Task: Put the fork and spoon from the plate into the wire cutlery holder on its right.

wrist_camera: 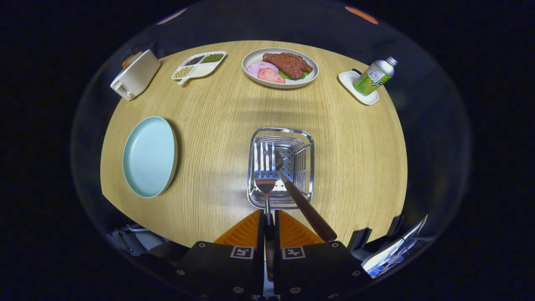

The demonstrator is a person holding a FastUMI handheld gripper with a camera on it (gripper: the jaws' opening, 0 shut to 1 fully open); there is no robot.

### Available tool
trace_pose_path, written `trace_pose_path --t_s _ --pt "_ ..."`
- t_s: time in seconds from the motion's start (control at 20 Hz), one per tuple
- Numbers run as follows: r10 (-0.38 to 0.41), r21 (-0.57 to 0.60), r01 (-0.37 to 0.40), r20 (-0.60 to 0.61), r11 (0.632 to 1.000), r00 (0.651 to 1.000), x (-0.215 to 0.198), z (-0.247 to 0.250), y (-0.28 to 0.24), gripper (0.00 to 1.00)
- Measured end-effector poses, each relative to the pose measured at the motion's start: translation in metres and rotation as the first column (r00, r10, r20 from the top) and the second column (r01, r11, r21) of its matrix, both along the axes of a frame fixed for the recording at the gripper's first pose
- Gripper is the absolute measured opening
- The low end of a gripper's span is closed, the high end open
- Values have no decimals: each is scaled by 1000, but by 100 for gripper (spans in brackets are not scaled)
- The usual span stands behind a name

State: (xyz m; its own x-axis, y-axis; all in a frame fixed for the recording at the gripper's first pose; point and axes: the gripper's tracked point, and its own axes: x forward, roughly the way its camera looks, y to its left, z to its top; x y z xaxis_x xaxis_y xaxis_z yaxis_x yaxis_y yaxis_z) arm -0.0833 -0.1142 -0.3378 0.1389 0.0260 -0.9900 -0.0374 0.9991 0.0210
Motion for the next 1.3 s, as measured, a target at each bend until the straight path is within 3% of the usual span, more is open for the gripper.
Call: trace_pose_path --t_s 0.3,0.7,0.8,0.9,1.0,1.15,1.25,1.3 --pt "-139 90 130 91 987 986 15 21 -3 11" --pt "-139 129 114 201 985 970 31 43 0 15" --pt "-156 169 109 296 980 942 52 60 3 28" --pt "-169 186 98 414 978 895 74 81 2 33" --pt "-187 211 80 557 974 809 99 117 3 36" --pt "-184 222 14 769 975 612 126 184 11 73" --pt "-152 182 -13 859 983 490 131 223 12 88" --pt "-142 171 -28 889 985 436 134 244 16 90"
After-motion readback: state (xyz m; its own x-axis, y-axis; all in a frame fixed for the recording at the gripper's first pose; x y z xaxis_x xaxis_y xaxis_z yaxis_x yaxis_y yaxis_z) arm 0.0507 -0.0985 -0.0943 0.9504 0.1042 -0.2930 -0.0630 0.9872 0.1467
